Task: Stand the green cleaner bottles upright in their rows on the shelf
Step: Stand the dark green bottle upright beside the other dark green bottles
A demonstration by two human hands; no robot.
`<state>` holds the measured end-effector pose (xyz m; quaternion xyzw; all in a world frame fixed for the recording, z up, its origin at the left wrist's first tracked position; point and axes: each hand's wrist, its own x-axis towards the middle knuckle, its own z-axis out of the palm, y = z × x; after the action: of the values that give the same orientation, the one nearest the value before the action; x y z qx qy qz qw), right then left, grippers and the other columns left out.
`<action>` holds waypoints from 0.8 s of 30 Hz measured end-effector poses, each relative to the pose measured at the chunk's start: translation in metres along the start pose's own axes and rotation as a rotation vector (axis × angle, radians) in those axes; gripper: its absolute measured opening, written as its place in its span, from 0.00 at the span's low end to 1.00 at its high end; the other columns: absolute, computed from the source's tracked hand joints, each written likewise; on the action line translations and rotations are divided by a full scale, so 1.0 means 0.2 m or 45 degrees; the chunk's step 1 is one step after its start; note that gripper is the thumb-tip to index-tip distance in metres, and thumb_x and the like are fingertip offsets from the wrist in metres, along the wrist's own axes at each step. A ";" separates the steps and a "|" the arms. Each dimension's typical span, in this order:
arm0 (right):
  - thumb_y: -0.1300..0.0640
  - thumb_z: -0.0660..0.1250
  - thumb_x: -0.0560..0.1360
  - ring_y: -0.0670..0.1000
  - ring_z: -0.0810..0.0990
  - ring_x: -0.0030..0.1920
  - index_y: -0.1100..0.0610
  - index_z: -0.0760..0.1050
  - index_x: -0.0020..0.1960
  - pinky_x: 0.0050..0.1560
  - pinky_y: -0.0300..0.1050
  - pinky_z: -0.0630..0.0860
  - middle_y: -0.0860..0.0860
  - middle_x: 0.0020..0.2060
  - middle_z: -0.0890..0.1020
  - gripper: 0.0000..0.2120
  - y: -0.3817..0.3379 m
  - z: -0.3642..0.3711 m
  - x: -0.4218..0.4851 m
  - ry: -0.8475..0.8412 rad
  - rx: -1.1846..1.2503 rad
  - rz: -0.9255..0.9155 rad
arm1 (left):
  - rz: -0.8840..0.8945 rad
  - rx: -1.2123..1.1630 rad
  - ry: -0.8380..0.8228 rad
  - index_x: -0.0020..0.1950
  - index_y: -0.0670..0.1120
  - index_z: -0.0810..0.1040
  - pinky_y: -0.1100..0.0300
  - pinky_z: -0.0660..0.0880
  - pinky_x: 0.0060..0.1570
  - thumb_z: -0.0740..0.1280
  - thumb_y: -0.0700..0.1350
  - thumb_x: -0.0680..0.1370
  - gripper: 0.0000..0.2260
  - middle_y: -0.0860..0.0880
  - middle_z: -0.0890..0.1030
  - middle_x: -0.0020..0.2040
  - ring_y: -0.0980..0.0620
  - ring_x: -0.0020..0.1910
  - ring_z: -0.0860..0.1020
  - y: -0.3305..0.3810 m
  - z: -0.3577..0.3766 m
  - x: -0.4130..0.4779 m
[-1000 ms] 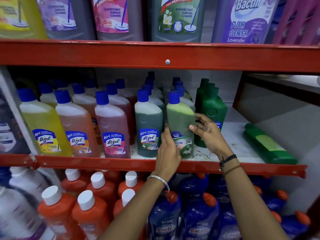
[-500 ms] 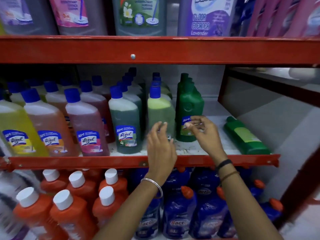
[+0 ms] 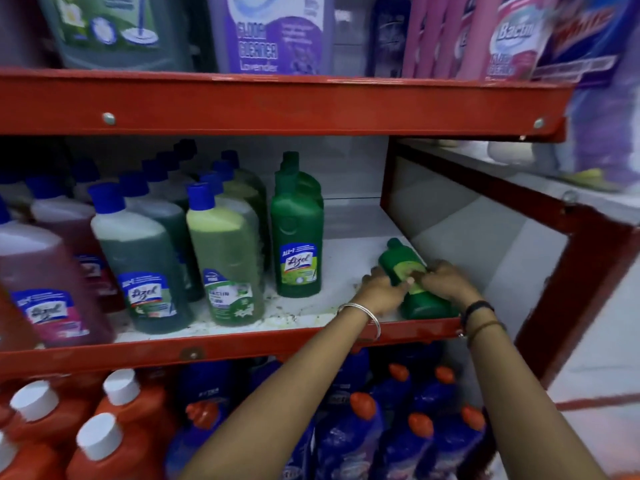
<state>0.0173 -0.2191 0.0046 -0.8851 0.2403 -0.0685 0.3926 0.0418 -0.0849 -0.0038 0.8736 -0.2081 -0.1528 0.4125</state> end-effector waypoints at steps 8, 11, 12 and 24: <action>0.67 0.64 0.75 0.41 0.78 0.39 0.59 0.68 0.58 0.34 0.24 0.73 0.45 0.42 0.77 0.14 0.03 0.07 -0.03 0.102 0.714 -0.434 | 0.003 -0.258 0.376 0.62 0.40 0.65 0.49 0.73 0.58 0.66 0.45 0.73 0.21 0.39 0.72 0.63 0.38 0.60 0.74 0.02 0.09 -0.01; 0.67 0.68 0.72 0.42 0.83 0.44 0.48 0.73 0.53 0.44 0.35 0.80 0.50 0.50 0.81 0.17 -0.03 0.11 -0.07 -0.021 0.839 -0.591 | 0.051 -0.210 0.512 0.60 0.46 0.69 0.49 0.74 0.54 0.66 0.42 0.70 0.18 0.43 0.75 0.59 0.38 0.57 0.76 -0.02 -0.01 -0.10; 0.65 0.70 0.71 0.46 0.83 0.49 0.46 0.74 0.54 0.49 0.41 0.81 0.55 0.54 0.80 0.18 -0.05 0.14 -0.09 -0.061 0.845 -0.635 | 0.063 -0.237 0.547 0.59 0.47 0.69 0.49 0.75 0.53 0.65 0.40 0.69 0.18 0.43 0.76 0.57 0.39 0.55 0.77 -0.04 -0.04 -0.13; 0.68 0.64 0.74 0.47 0.78 0.54 0.59 0.62 0.68 0.47 0.35 0.78 0.54 0.56 0.76 0.24 -0.36 0.59 -0.29 -0.298 1.003 -0.714 | 0.017 0.011 0.955 0.71 0.44 0.61 0.50 0.68 0.58 0.65 0.39 0.73 0.27 0.46 0.68 0.70 0.44 0.67 0.68 -0.37 -0.37 -0.48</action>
<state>0.0297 -0.0719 -0.0197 -0.7019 -0.0970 -0.1572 0.6879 0.0078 0.0525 -0.0075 0.8692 -0.0487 0.1814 0.4573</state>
